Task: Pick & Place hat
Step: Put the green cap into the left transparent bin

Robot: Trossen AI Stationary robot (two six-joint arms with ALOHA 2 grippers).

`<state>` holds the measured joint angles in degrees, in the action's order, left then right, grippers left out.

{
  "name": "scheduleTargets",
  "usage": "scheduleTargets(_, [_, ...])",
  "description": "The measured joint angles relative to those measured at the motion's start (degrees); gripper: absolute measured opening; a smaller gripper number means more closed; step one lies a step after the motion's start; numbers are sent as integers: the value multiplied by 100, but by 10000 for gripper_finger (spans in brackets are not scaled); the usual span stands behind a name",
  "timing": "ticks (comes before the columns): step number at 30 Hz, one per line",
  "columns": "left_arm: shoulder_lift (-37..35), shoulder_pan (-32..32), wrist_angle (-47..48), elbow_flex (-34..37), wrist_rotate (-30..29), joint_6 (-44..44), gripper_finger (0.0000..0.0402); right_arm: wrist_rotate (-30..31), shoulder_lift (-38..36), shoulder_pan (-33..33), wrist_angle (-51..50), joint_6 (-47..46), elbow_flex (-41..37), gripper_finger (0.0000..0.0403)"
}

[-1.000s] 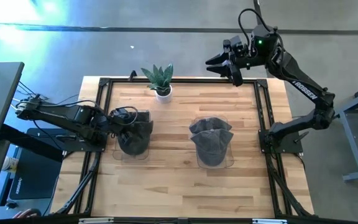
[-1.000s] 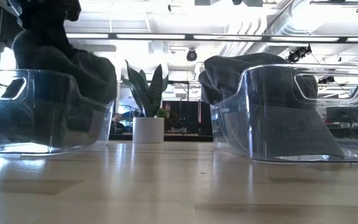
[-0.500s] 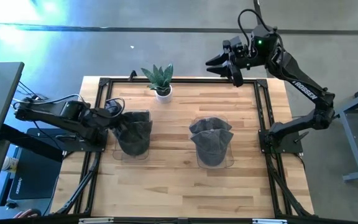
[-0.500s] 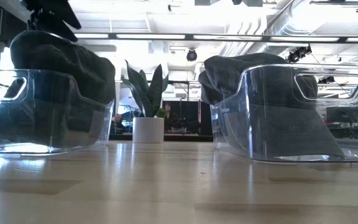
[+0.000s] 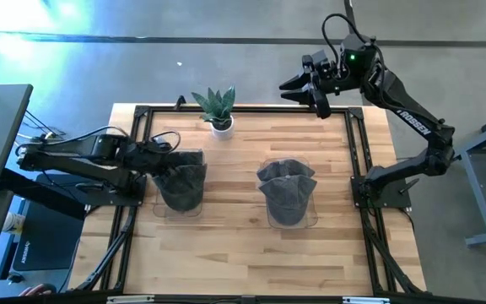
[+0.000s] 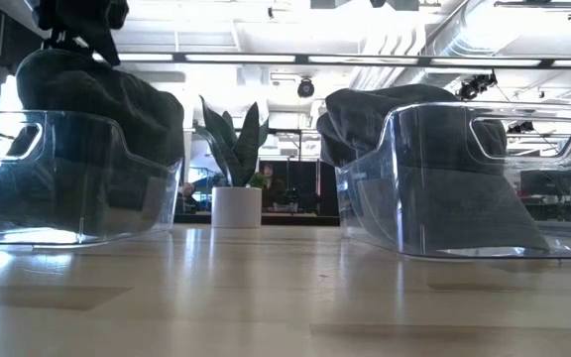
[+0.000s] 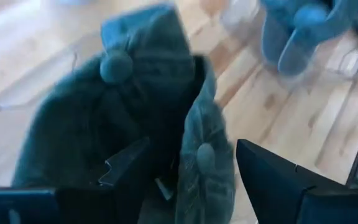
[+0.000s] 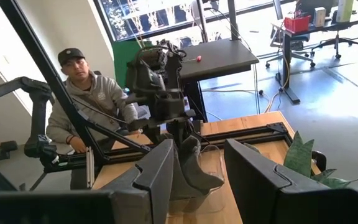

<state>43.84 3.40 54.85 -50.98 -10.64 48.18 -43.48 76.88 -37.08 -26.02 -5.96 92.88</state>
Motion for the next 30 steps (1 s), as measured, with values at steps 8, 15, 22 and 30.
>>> scheduleTargets(8, [519, -228, -207, 3, 1083, -432, 185, -32, 0, 0, -215, 1, 1, 140])
scheduleTargets(15, [548, -227, -808, 2, 1268, -1175, 40, -29, 0, 0, -452, 0, 2, 140])
scheduleTargets(22, [347, -227, -794, 2, 818, -2717, 24, -26, 0, 0, -463, 0, 2, 140])
scheduleTargets(30, [323, -227, -93, 2, 199, -3675, 24, -19, 0, 0, -461, -153, 2, 140])
